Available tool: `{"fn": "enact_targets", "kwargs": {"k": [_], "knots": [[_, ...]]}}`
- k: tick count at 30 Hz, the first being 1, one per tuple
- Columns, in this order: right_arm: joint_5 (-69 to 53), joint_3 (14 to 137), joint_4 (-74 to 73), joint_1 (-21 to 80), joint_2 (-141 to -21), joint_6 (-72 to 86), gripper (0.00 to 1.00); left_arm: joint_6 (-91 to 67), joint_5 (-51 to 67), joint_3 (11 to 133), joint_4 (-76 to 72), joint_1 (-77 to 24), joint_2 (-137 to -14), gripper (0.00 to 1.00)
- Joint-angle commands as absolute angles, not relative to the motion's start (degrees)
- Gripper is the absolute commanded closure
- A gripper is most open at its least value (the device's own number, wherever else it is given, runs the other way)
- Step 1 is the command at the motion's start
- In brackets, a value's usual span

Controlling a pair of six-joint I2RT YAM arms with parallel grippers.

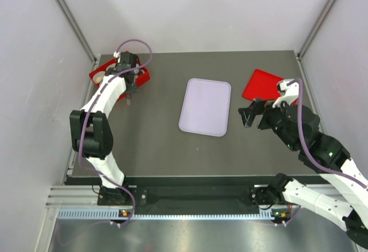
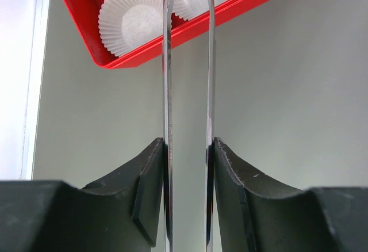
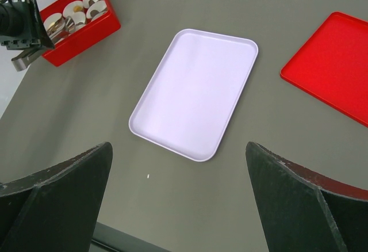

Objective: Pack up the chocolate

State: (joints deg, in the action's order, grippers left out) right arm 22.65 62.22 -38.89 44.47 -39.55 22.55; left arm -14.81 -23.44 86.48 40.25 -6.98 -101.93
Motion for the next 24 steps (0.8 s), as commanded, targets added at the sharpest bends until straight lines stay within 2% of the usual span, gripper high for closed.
{"fn": "enact_targets", "kwargs": {"k": [1,16,24], "knots": [[22.50,61.70,-36.39,44.65,-39.46,22.59,0.00,-14.41,-24.17,89.47,40.78,-6.77,-100.81,0.58],[21.89,62.23,-37.09,44.56,-38.32,23.64,0.00,-14.41,-23.47,90.17,41.57,-6.68,-99.41,0.53],[21.09,62.93,-37.09,44.65,-38.50,23.99,0.00,-12.57,-12.31,88.95,39.21,-12.29,-94.66,0.56]]}}
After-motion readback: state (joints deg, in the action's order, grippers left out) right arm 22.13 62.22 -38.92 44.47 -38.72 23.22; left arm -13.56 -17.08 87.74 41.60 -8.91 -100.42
